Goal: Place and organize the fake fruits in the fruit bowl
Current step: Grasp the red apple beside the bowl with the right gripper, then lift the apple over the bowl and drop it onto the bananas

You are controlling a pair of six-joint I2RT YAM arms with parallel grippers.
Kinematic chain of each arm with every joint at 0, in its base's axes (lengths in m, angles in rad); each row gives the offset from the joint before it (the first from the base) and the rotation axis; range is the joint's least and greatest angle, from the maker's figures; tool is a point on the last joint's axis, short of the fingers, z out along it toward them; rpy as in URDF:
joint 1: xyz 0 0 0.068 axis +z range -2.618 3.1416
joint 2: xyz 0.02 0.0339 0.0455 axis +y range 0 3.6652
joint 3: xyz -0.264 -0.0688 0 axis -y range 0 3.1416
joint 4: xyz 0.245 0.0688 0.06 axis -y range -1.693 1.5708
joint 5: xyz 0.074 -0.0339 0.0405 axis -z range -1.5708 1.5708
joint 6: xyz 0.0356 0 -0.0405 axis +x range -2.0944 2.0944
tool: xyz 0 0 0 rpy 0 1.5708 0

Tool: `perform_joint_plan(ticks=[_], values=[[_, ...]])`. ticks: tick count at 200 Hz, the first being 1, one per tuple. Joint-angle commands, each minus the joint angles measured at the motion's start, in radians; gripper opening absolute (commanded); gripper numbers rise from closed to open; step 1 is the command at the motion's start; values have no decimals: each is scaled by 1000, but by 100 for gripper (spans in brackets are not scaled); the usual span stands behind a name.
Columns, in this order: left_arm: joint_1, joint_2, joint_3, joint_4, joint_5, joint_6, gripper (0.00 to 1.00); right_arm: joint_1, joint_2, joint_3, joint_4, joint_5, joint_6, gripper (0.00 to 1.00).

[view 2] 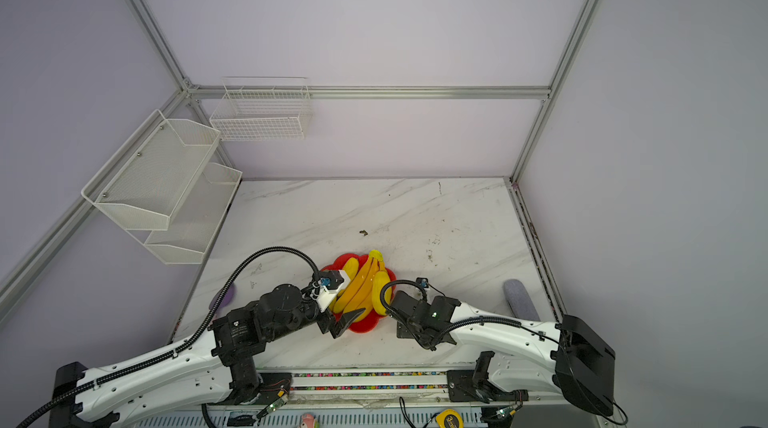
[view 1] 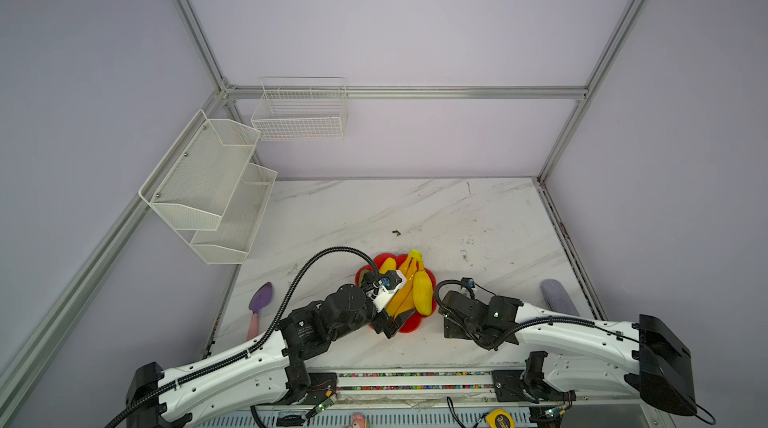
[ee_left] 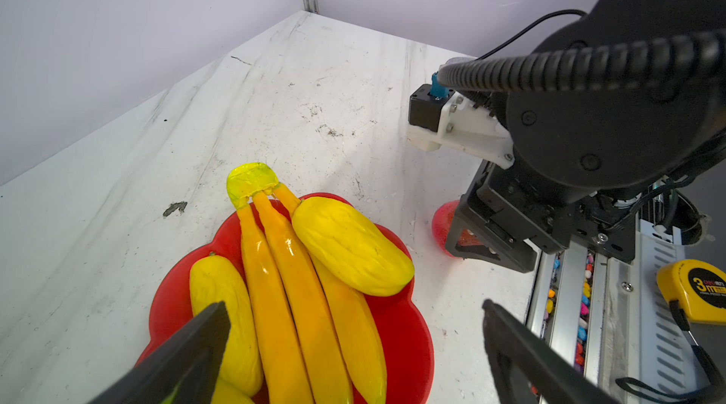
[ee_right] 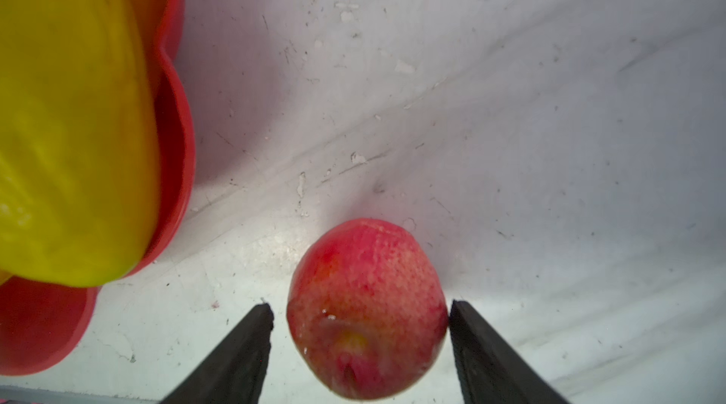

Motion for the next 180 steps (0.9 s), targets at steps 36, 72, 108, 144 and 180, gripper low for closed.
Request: perform_joint_plan(ticks=[36,72,108,144,180], values=[[4,-18,-37,4,-19,9,100,5,40,-28,54,13,8,61],[4,-46,-42,-6,-45,7,100,5,-18,-5,12,46,24,52],[5,-77,-36,-35,-146,-13,100,7,-94,95,39,71,-93,50],[8,-122,-19,-81,-253,-39,100,42,-56,186,208,-6,-232,49],[12,-163,1,-135,-284,-50,100,108,43,205,332,-35,-280,49]])
